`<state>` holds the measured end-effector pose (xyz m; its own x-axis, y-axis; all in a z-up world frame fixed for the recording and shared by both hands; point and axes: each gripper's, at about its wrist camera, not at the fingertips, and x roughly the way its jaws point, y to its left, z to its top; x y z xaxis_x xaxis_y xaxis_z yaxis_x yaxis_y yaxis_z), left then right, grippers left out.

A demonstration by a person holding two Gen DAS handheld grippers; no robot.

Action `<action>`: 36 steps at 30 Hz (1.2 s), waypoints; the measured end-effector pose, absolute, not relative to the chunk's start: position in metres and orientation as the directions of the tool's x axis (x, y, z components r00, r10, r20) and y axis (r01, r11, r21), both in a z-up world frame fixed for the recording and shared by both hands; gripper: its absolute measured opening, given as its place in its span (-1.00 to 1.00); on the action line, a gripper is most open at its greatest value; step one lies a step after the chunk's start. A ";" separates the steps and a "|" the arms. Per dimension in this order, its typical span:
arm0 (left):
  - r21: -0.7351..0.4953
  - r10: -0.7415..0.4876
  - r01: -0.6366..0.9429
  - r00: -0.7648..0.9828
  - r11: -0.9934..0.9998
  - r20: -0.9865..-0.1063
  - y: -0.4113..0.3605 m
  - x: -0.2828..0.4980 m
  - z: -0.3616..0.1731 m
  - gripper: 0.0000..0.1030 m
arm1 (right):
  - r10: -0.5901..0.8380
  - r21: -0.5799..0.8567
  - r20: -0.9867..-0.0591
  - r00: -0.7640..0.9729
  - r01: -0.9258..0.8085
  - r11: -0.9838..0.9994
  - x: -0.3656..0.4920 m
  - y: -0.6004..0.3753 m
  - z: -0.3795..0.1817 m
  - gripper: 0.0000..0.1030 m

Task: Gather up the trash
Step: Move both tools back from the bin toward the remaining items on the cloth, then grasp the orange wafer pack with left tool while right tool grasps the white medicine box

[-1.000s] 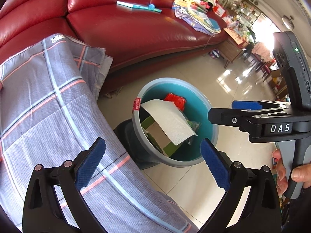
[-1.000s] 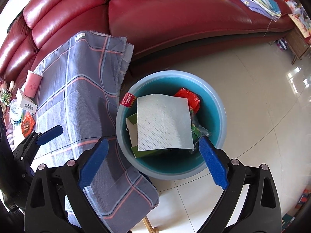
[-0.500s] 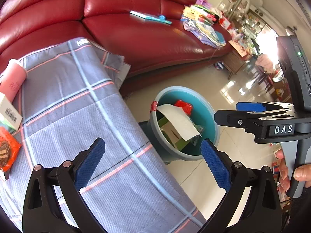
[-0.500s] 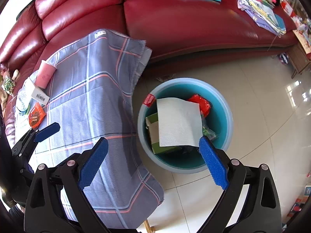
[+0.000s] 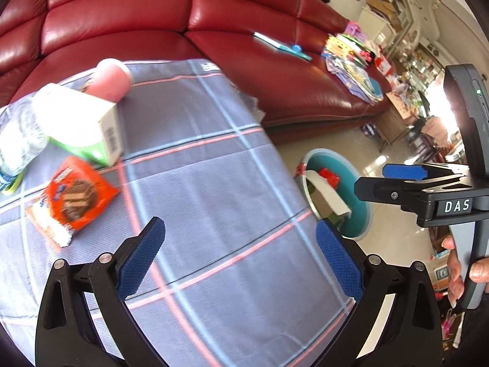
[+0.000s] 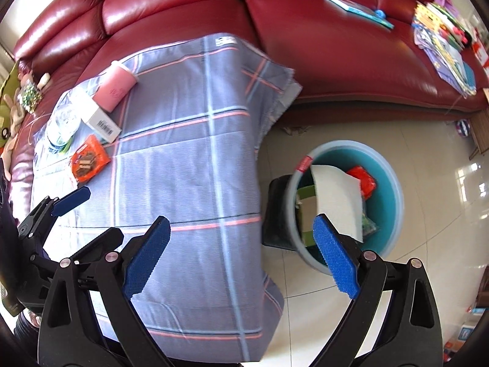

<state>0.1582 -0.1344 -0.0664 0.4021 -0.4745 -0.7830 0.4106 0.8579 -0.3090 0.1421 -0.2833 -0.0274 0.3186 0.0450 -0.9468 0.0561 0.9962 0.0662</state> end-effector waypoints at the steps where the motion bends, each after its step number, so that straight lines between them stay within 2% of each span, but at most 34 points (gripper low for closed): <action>1: -0.305 -0.466 0.399 0.408 0.865 -0.785 -0.125 0.159 -0.067 0.92 | 0.050 0.067 -0.947 0.316 0.043 0.997 0.145 -0.275 -0.028 0.75; 9: -0.263 -0.380 0.301 0.450 0.917 -0.808 -0.049 0.167 -0.078 0.92 | 0.076 0.067 -0.951 0.300 -0.038 0.997 0.164 -0.222 -0.033 0.75; 17: -0.211 -0.320 0.275 0.456 0.938 -0.831 0.001 0.178 -0.091 0.92 | 0.095 0.080 -0.956 0.277 -0.064 0.995 0.182 -0.196 -0.045 0.75; 33: -0.114 -0.273 0.373 0.406 0.921 -0.872 -0.008 0.219 -0.130 0.92 | 0.115 0.090 -0.967 0.227 -0.116 0.989 0.225 -0.160 -0.071 0.75; 36: -0.127 -0.288 0.379 0.404 0.917 -0.869 -0.008 0.221 -0.132 0.58 | 0.116 0.089 -0.968 0.223 -0.126 0.988 0.231 -0.156 -0.074 0.75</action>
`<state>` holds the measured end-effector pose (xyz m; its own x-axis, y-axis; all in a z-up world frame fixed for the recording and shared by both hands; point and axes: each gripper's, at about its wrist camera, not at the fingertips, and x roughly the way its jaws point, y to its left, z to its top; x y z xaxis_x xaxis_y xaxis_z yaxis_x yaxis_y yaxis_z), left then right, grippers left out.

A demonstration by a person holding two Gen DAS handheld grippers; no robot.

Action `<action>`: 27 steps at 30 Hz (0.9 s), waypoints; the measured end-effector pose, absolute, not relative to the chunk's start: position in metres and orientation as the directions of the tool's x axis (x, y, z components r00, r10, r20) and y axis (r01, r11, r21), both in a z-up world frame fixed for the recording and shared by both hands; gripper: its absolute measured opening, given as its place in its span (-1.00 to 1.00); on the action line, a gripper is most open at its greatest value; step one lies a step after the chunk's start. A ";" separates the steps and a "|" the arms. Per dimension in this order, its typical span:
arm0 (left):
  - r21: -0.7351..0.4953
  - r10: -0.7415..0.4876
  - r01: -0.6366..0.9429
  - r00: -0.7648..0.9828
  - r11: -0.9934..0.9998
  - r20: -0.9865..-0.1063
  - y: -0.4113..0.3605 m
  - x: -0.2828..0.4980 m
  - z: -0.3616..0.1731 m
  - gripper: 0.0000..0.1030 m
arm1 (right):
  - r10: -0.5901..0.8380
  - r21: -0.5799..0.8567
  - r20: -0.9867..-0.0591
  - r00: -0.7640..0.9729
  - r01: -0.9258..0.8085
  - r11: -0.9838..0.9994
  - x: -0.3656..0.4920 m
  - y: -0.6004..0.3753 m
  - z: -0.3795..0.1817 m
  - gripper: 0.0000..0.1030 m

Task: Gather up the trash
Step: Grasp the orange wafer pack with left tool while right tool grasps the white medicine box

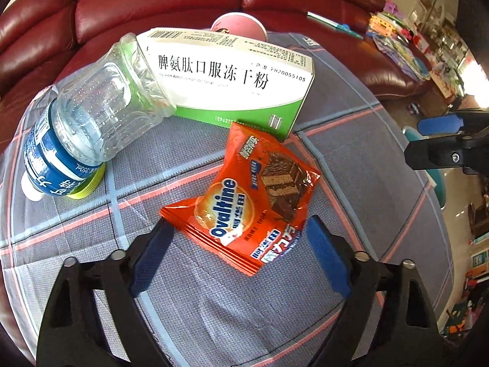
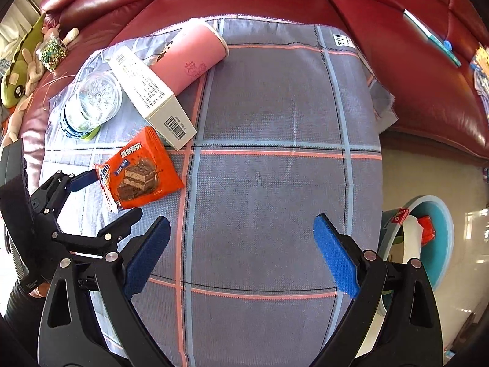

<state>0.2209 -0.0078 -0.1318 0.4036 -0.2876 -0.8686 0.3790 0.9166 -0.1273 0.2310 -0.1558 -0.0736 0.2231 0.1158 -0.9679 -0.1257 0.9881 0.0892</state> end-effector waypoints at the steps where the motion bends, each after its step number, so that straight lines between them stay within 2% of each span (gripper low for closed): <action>1: -0.127 -0.291 0.383 0.411 0.915 -0.864 -0.007 0.220 -0.130 0.39 | 0.116 0.088 -0.968 0.222 -0.130 0.988 0.232 -0.155 -0.074 0.75; 2: -0.122 -0.290 0.384 0.417 0.915 -0.861 -0.008 0.219 -0.129 0.29 | 0.115 0.087 -0.969 0.221 -0.135 0.987 0.234 -0.153 -0.075 0.75; 3: -0.122 -0.291 0.385 0.419 0.915 -0.860 -0.008 0.219 -0.128 0.00 | 0.116 0.086 -0.969 0.220 -0.139 0.987 0.236 -0.152 -0.075 0.75; 4: -0.131 -0.298 0.385 0.415 0.914 -0.860 -0.008 0.218 -0.126 -0.40 | 0.117 0.086 -0.969 0.219 -0.143 0.986 0.237 -0.151 -0.075 0.75; 6: -0.180 -0.336 0.387 0.385 0.904 -0.860 -0.006 0.219 -0.126 -0.89 | 0.120 0.088 -0.968 0.220 -0.151 0.985 0.241 -0.148 -0.074 0.75; 14: -0.238 -0.361 0.329 0.390 0.914 -0.847 0.013 0.209 -0.122 -0.90 | 0.150 0.084 -0.956 0.253 -0.254 0.964 0.265 -0.111 -0.060 0.75; 17: -0.259 -0.368 0.304 0.387 0.917 -0.845 0.025 0.204 -0.118 -0.75 | 0.153 0.066 -0.951 0.267 -0.307 0.949 0.279 -0.089 -0.057 0.75; 19: -0.254 -0.360 0.288 0.416 0.923 -0.835 0.034 0.200 -0.112 -0.13 | 0.161 0.058 -0.947 0.277 -0.345 0.937 0.288 -0.075 -0.056 0.75; 21: -0.243 -0.346 0.271 0.448 0.931 -0.825 0.043 0.197 -0.106 0.25 | 0.167 0.045 -0.942 0.291 -0.383 0.923 0.296 -0.061 -0.057 0.75; 25: -0.251 -0.342 0.248 0.460 0.935 -0.819 0.052 0.202 -0.102 0.37 | 0.160 0.017 -0.940 0.302 -0.427 0.904 0.311 -0.042 -0.067 0.73; 27: -0.251 -0.331 0.228 0.466 0.941 -0.821 0.055 0.207 -0.103 0.44 | 0.163 0.016 -0.940 0.300 -0.439 0.898 0.317 -0.037 -0.072 0.50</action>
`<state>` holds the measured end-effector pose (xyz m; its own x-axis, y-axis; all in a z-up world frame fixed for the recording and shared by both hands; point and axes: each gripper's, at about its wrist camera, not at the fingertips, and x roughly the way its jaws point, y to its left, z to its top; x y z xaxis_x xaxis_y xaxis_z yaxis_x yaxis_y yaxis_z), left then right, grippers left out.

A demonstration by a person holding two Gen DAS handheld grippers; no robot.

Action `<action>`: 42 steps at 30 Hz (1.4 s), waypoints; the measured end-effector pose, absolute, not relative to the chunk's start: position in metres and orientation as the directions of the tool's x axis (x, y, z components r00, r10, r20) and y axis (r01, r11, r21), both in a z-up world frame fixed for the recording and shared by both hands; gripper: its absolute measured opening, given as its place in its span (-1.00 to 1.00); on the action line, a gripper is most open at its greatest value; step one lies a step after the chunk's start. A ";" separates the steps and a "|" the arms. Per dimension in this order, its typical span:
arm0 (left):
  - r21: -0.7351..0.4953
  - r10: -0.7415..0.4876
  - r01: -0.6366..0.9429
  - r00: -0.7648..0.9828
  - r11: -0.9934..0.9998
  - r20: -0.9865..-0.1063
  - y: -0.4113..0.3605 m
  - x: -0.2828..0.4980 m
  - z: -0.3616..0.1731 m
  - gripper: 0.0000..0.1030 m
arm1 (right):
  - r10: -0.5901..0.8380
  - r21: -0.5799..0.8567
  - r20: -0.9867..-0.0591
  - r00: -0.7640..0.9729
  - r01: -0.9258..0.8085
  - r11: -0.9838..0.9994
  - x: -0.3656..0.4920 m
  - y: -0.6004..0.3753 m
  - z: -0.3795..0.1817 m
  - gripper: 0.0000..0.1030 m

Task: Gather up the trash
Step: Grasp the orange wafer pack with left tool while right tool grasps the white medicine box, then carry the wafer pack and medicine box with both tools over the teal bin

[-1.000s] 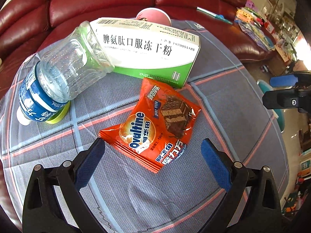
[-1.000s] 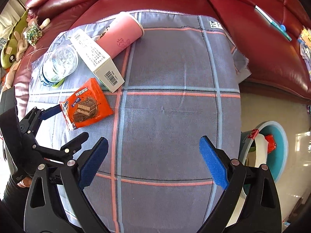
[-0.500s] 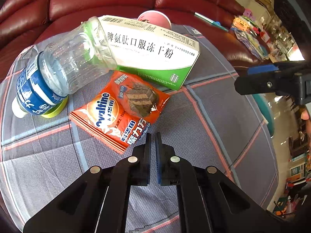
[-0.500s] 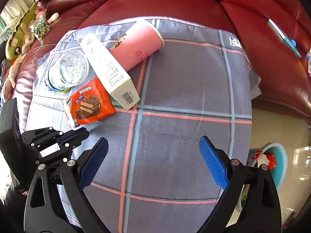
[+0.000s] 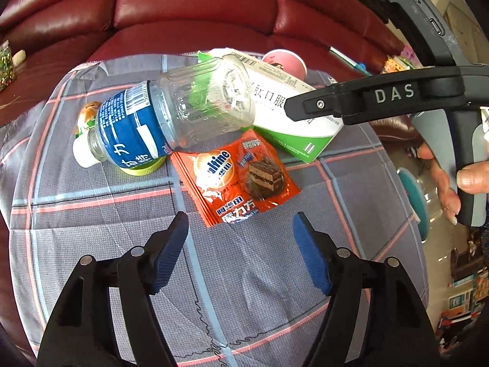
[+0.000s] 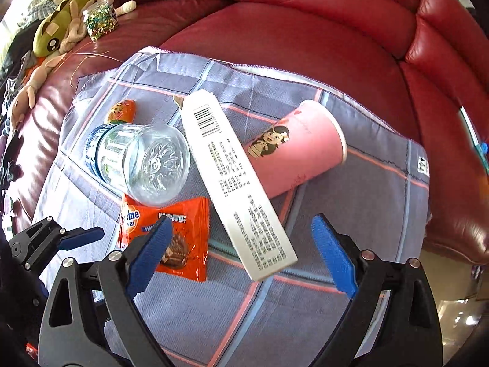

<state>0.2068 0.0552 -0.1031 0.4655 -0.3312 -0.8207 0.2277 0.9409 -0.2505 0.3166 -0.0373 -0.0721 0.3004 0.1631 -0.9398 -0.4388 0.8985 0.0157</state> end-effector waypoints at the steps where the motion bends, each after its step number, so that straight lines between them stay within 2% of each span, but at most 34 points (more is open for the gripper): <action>1: -0.256 -0.329 0.214 0.466 0.943 -0.822 0.057 0.211 -0.105 0.47 | 0.169 0.023 -0.942 0.292 -0.442 0.896 0.318 -0.035 -0.075 0.45; 5: -0.276 -0.327 0.177 0.465 0.945 -0.822 0.055 0.225 -0.112 0.54 | 0.177 0.037 -0.948 0.266 -0.458 0.888 0.315 -0.034 -0.084 -0.30; 6: -0.277 -0.323 0.168 0.462 0.946 -0.826 0.053 0.229 -0.116 0.54 | 0.186 0.050 -0.948 0.257 -0.458 0.888 0.313 -0.035 -0.084 -0.36; 9: -0.299 -0.336 0.154 0.453 0.942 -0.826 0.049 0.237 -0.123 0.53 | 0.197 0.065 -0.949 0.246 -0.458 0.886 0.304 -0.041 -0.084 -0.37; 11: -0.306 -0.345 0.160 0.464 0.939 -0.816 0.046 0.238 -0.124 0.38 | 0.212 0.088 -0.949 0.231 -0.452 0.888 0.298 -0.048 -0.084 -0.38; 12: -0.309 -0.350 0.166 0.460 0.937 -0.816 0.045 0.239 -0.124 -0.03 | 0.215 0.093 -0.950 0.228 -0.449 0.889 0.294 -0.051 -0.084 -0.39; 13: -0.309 -0.354 0.172 0.455 0.935 -0.817 0.043 0.239 -0.125 -0.34 | 0.215 0.096 -0.950 0.226 -0.444 0.891 0.291 -0.055 -0.084 -0.39; 15: -0.306 -0.354 0.178 0.456 0.935 -0.817 0.041 0.236 -0.125 -0.56 | 0.220 0.107 -0.950 0.221 -0.432 0.896 0.285 -0.064 -0.084 -0.39; 19: -0.296 -0.350 0.187 0.478 0.937 -0.806 0.036 0.226 -0.115 -0.65 | 0.232 0.132 -0.949 0.212 -0.401 0.906 0.268 -0.081 -0.083 -0.40; 30: -0.173 -0.264 0.211 0.559 0.962 -0.786 0.014 0.176 -0.074 -0.67 | 0.278 0.162 -0.922 0.270 -0.383 0.909 0.205 -0.102 -0.045 -0.41; 42: -0.154 -0.257 0.222 0.583 0.963 -0.770 0.009 0.125 -0.046 -0.66 | 0.286 0.164 -0.888 0.359 -0.333 0.929 0.151 -0.144 -0.006 -0.41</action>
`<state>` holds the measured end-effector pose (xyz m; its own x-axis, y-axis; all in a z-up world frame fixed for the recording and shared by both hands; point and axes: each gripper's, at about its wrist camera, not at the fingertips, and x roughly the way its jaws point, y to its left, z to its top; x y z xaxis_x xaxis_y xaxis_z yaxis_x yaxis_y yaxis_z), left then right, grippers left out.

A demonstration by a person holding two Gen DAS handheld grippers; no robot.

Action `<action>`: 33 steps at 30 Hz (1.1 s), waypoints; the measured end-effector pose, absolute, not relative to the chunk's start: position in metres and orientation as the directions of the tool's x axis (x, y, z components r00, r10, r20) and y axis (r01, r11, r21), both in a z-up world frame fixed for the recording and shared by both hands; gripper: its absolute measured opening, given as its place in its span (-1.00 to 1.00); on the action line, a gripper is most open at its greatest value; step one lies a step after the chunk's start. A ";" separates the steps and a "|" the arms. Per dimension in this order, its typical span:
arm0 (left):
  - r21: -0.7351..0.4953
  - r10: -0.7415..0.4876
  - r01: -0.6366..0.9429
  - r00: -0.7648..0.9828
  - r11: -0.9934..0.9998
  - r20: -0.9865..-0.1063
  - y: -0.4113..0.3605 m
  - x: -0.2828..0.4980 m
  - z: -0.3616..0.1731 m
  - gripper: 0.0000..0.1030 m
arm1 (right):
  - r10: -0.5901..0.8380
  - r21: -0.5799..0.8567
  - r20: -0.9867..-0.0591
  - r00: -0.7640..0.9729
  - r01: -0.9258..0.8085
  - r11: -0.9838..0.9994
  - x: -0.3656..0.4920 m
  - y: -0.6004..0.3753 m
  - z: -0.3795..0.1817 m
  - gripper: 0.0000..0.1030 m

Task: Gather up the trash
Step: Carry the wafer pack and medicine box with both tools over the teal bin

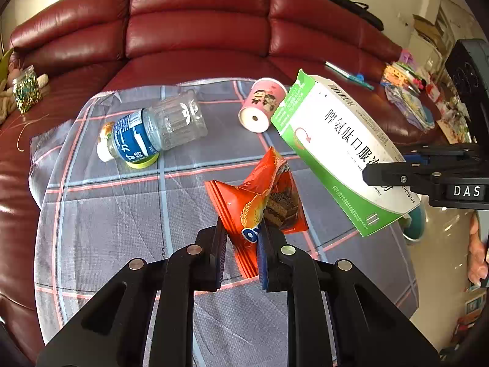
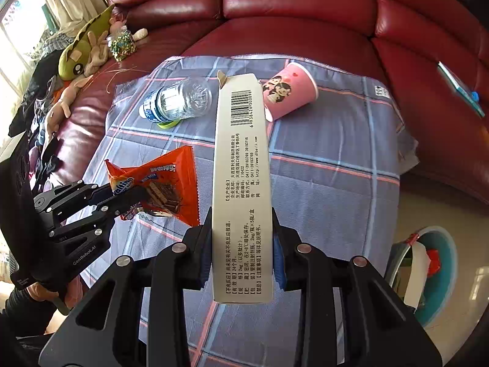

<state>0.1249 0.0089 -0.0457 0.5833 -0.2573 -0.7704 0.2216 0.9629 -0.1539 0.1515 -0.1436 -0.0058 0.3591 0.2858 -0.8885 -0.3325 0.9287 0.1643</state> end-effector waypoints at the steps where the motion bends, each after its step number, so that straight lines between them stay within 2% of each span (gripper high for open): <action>1: -0.151 -0.261 0.231 0.587 0.961 -0.766 0.004 0.122 -0.042 -0.66 | 0.283 0.163 -0.885 0.369 -0.323 0.932 0.148 -0.150 -0.003 -0.41; 12: -0.148 -0.350 0.366 0.579 0.919 -0.736 -0.076 0.119 -0.013 -0.66 | 0.223 0.168 -0.862 0.455 -0.159 0.973 0.117 -0.255 0.012 -0.41; 19: -0.152 -0.429 0.488 0.527 0.860 -0.734 -0.154 0.125 -0.011 -0.66 | 0.119 0.155 -0.857 0.501 0.031 0.987 0.094 -0.360 0.014 -0.41; 26: -0.156 -0.477 0.583 0.451 0.798 -0.754 -0.230 0.131 -0.028 -0.66 | 0.027 0.138 -0.873 0.487 0.192 0.972 0.076 -0.442 -0.010 -0.41; 33: -0.142 -0.486 0.647 0.391 0.749 -0.782 -0.287 0.137 -0.047 -0.66 | 0.010 0.136 -0.896 0.445 0.253 0.958 0.071 -0.482 -0.048 -0.41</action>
